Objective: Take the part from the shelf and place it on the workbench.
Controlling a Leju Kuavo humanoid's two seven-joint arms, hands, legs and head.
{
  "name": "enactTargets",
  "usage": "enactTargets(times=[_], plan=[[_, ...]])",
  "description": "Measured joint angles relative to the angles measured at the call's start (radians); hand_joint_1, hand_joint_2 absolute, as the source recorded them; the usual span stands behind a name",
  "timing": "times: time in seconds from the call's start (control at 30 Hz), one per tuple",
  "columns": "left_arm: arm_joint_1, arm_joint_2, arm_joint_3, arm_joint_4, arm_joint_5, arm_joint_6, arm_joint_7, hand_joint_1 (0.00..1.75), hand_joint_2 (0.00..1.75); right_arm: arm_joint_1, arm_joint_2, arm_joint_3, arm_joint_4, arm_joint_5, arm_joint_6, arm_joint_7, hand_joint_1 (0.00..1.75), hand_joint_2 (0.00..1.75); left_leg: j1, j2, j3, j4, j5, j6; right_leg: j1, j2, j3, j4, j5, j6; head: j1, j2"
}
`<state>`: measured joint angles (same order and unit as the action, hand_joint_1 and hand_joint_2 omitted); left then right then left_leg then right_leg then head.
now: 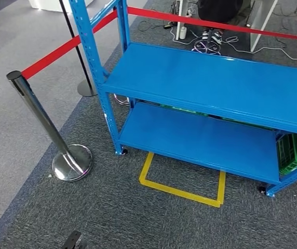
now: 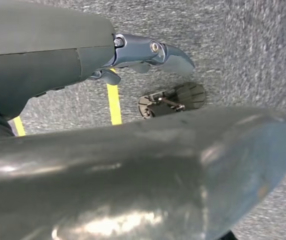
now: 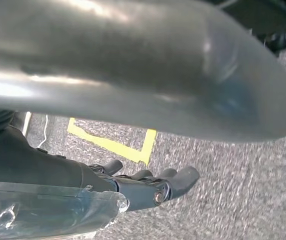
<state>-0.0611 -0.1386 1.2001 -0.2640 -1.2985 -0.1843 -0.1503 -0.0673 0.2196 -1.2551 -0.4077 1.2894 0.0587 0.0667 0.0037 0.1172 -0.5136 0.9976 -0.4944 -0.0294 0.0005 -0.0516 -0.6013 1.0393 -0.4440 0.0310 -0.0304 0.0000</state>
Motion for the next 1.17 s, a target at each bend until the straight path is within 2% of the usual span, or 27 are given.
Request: enactTargets(times=[0.03, 0.1, 0.13, 0.17, 0.2, 0.23, 0.27, 0.3, 0.37, 0.4, 0.43, 0.47, 0.5, 0.53, 0.57, 0.63, 0.67, 0.7, 0.73, 0.77, 0.8, 0.87, 0.93, 0.97, 1.07, 1.1, 1.17], plan=[[-0.002, 0.0, 0.0, 0.0, 0.0, 0.002, 0.009, 0.0, 0.0, 0.001, 0.0, 0.0, 0.0, 0.0, 0.0, 0.0, 0.0, 0.0, 0.002, -0.007, 0.002, 0.001, -0.005, -0.007, -0.002, 0.012, 0.001, -0.004, 0.002, -0.006, -0.001, 0.0], [-0.004, 0.0, 0.001, 0.0, 0.003, 0.004, 0.031, 0.0, 0.0, -0.001, 0.0, 0.0, 0.0, 0.0, 0.001, -0.001, 0.0, 0.0, 0.005, -0.054, -0.019, 0.054, -0.045, -0.016, -0.009, 0.037, 0.005, -0.013, 0.009, -0.018, -0.005, 0.0], [-0.004, 0.0, 0.002, 0.0, 0.006, 0.004, 0.041, 0.0, 0.0, -0.003, 0.0, 0.0, 0.0, 0.001, 0.001, -0.001, 0.0, 0.0, 0.006, -0.084, -0.047, 0.114, -0.078, -0.018, -0.01, 0.05, 0.004, -0.014, 0.01, -0.021, -0.009, 0.0], [-0.003, 0.0, 0.003, 0.0, 0.008, 0.002, 0.049, 0.0, 0.0, -0.005, 0.0, 0.0, 0.0, 0.001, 0.002, -0.002, 0.0, 0.0, 0.006, -0.101, -0.083, 0.186, -0.111, -0.019, -0.01, 0.065, 0.003, -0.014, 0.01, -0.024, -0.011, 0.0], [-0.002, 0.0, 0.004, 0.0, 0.01, 0.001, 0.055, 0.0, 0.0, -0.005, 0.0, 0.0, 0.0, 0.002, 0.003, -0.002, 0.0, 0.0, 0.006, -0.109, -0.116, 0.247, -0.132, -0.02, -0.01, 0.081, 0.002, -0.014, 0.01, -0.024, -0.012, 0.0], [0.0, -0.001, 0.004, 0.0, 0.01, 0.0, 0.059, 0.0, 0.0, -0.003, 0.0, 0.0, 0.0, 0.002, 0.004, -0.002, 0.0, 0.0, 0.006, -0.112, -0.137, 0.279, -0.132, -0.02, -0.01, 0.097, 0.002, -0.013, 0.011, -0.024, -0.012, 0.0], [0.0, -0.001, 0.004, 0.0, 0.01, -0.001, 0.06, 0.0, 0.44, -0.002, 0.0, 0.0, 0.0, 0.003, 0.005, -0.002, 0.0, 0.0, 0.006, -0.114, -0.139, 0.271, -0.111, -0.019, -0.011, 0.113, 0.002, -0.013, 0.011, -0.023, -0.012, 0.0], [0.0, 0.0, 0.004, 0.0, 0.01, -0.001, 0.061, 0.0, 0.87, -0.001, 0.0, 0.0, 0.0, 0.003, 0.005, -0.002, 0.0, 0.0, 0.007, -0.119, -0.121, 0.225, -0.072, -0.018, -0.012, 0.129, 0.003, -0.013, 0.012, -0.021, -0.012, 0.0], [-0.002, 0.0, 0.004, 0.0, 0.01, -0.001, 0.062, 0.0, 1.75, -0.002, 0.0, 0.0, 0.0, 0.003, 0.005, -0.003, 0.0, 0.0, 0.014, -0.158, -0.063, 0.087, 0.002, -0.017, -0.012, 0.159, 0.002, -0.01, 0.013, -0.013, -0.013, 0.0], [-0.002, 0.0, 0.004, 0.0, 0.01, -0.001, 0.063, 0.0, 1.75, -0.003, 0.0, 0.0, 0.0, 0.003, 0.005, -0.003, 0.0, 0.0, 0.017, -0.179, -0.041, 0.036, 0.019, -0.015, -0.012, 0.172, 0.0, -0.009, 0.014, -0.007, -0.013, 0.0], [-0.003, 0.0, 0.004, 0.0, 0.01, -0.001, 0.064, 0.0, 1.75, -0.003, 0.0, 0.0, 0.0, 0.003, 0.005, -0.003, 0.0, 0.0, 0.018, -0.194, -0.031, 0.009, 0.023, -0.012, -0.012, 0.184, -0.003, -0.01, 0.016, 0.0, -0.013, 0.0], [-0.004, -0.001, 0.004, 0.0, 0.01, -0.001, 0.065, 0.0, 1.75, -0.003, 0.0, 0.0, 0.0, -0.001, 0.005, -0.002, 0.0, 0.0, 0.018, -0.196, -0.028, 0.0, 0.019, -0.005, -0.013, 0.193, -0.007, -0.012, 0.019, 0.008, -0.013, 0.0], [-0.004, -0.002, 0.004, 0.0, 0.01, 0.0, 0.066, 0.0, 1.75, -0.001, 0.0, -0.003, 0.0, -0.019, 0.011, 0.0, 0.0, 0.0, 0.018, -0.188, -0.029, -0.001, 0.021, 0.002, -0.015, 0.201, -0.01, -0.017, 0.022, 0.014, -0.013, 0.0], [-0.005, -0.002, 0.004, 0.0, 0.01, 0.0, 0.067, 0.0, 1.75, 0.0, 0.0, -0.012, 0.001, -0.061, 0.024, 0.004, 0.0, 0.0, 0.018, -0.178, -0.028, -0.003, 0.024, 0.01, -0.015, 0.191, -0.013, -0.016, 0.022, 0.02, -0.013, 0.0], [-0.006, -0.001, 0.005, 0.0, 0.013, -0.003, 0.065, 0.0, 1.75, -0.002, 0.0, -0.034, 0.005, -0.143, 0.045, 0.009, 0.0, 0.0, 0.019, -0.17, -0.027, -0.005, 0.026, 0.018, -0.014, 0.167, -0.021, -0.003, 0.013, 0.024, -0.009, 0.0], [-0.005, 0.004, 0.006, 0.0, 0.018, -0.018, 0.06, 0.0, 1.75, -0.017, 0.002, -0.103, 0.017, -0.373, 0.09, 0.022, 0.0, 0.0, 0.018, -0.152, -0.026, -0.007, 0.028, 0.028, -0.01, 0.096, -0.065, 0.09, -0.04, 0.031, 0.0, 0.0], [-0.002, 0.007, 0.006, 0.0, 0.015, -0.027, 0.058, 0.0, 1.75, -0.025, 0.002, -0.138, 0.023, -0.481, 0.103, 0.027, 0.0, 0.44, 0.016, -0.143, -0.026, -0.007, 0.027, 0.031, -0.01, 0.073, -0.099, 0.161, -0.075, 0.033, 0.003, 0.0], [0.001, 0.011, 0.004, 0.001, 0.001, -0.037, 0.058, 0.0, 1.75, -0.033, 0.002, -0.161, 0.026, -0.544, 0.109, 0.036, 0.0, 0.87, 0.015, -0.133, -0.026, -0.007, 0.026, 0.032, -0.01, 0.063, -0.131, 0.229, -0.103, 0.034, 0.003, 0.0], [0.003, 0.019, -0.004, 0.002, -0.026, -0.049, 0.055, 0.0, 1.75, -0.039, -0.004, -0.175, 0.029, -0.562, 0.111, 0.056, 0.0, 1.31, 0.014, -0.125, -0.025, -0.007, 0.025, 0.033, -0.011, 0.059, -0.151, 0.273, -0.115, 0.035, 0.003, 0.0], [0.004, 0.029, -0.017, 0.005, -0.059, -0.064, 0.049, 0.0, 1.75, -0.047, -0.017, -0.177, 0.031, -0.535, 0.113, 0.085, 0.0, 1.75, 0.014, -0.119, -0.024, -0.007, 0.024, 0.032, -0.012, 0.057, -0.151, 0.277, -0.107, 0.036, 0.003, 0.0], [0.003, 0.04, -0.033, 0.008, -0.089, -0.079, 0.04, 0.0, 1.75, -0.058, -0.037, -0.172, 0.033, -0.488, 0.117, 0.12, 0.0, 1.75, 0.014, -0.115, -0.022, -0.007, 0.023, 0.031, -0.012, 0.057, -0.13, 0.239, -0.081, 0.036, 0.003, 0.0], [-0.001, 0.059, -0.063, 0.014, -0.122, -0.099, 0.024, 0.0, 1.75, -0.086, -0.088, -0.148, 0.037, -0.41, 0.14, 0.18, 0.0, 1.75, 0.013, -0.111, -0.016, -0.006, 0.019, 0.025, -0.012, 0.052, -0.051, 0.096, -0.02, 0.034, 0.004, 0.0], [-0.004, 0.075, -0.079, 0.017, -0.127, -0.101, 0.016, 0.0, 1.75, -0.114, -0.13, -0.128, 0.04, -0.392, 0.164, 0.198, 0.0, 1.75, 0.009, -0.109, -0.012, -0.004, 0.015, 0.016, -0.011, 0.05, 0.003, 0.002, 0.005, 0.025, 0.006, 0.0], [-0.005, 0.083, -0.084, 0.018, -0.122, -0.1, 0.014, 0.0, 1.31, -0.123, -0.142, -0.123, 0.041, -0.39, 0.168, 0.194, 0.0, 1.75, 0.006, -0.109, -0.012, -0.003, 0.015, 0.017, -0.01, 0.051, 0.01, -0.012, 0.005, 0.022, 0.006, 0.0], [-0.005, 0.095, -0.069, 0.023, -0.03, -0.113, 0.036, 0.0, 0.0, -0.131, -0.156, -0.101, 0.042, -0.385, 0.159, 0.143, 0.0, 0.44, 0.005, -0.109, -0.013, -0.006, 0.02, 0.042, -0.01, 0.054, 0.009, -0.015, 0.009, 0.018, 0.005, 0.0], [-0.006, 0.094, -0.051, 0.025, 0.015, -0.121, 0.05, 0.0, 0.0, -0.131, -0.156, -0.093, 0.042, -0.386, 0.146, 0.123, 0.0, 0.0, 0.005, -0.109, -0.013, -0.01, 0.021, 0.045, -0.009, 0.055, 0.008, -0.015, 0.009, 0.016, 0.004, 0.0], [-0.008, 0.091, -0.021, 0.028, 0.065, -0.129, 0.063, 0.0, 0.0, -0.134, -0.156, -0.082, 0.042, -0.392, 0.121, 0.102, 0.0, 0.0, 0.005, -0.109, -0.011, -0.016, 0.023, 0.044, -0.008, 0.056, 0.007, -0.014, 0.008, 0.01, 0.004, 0.0]])
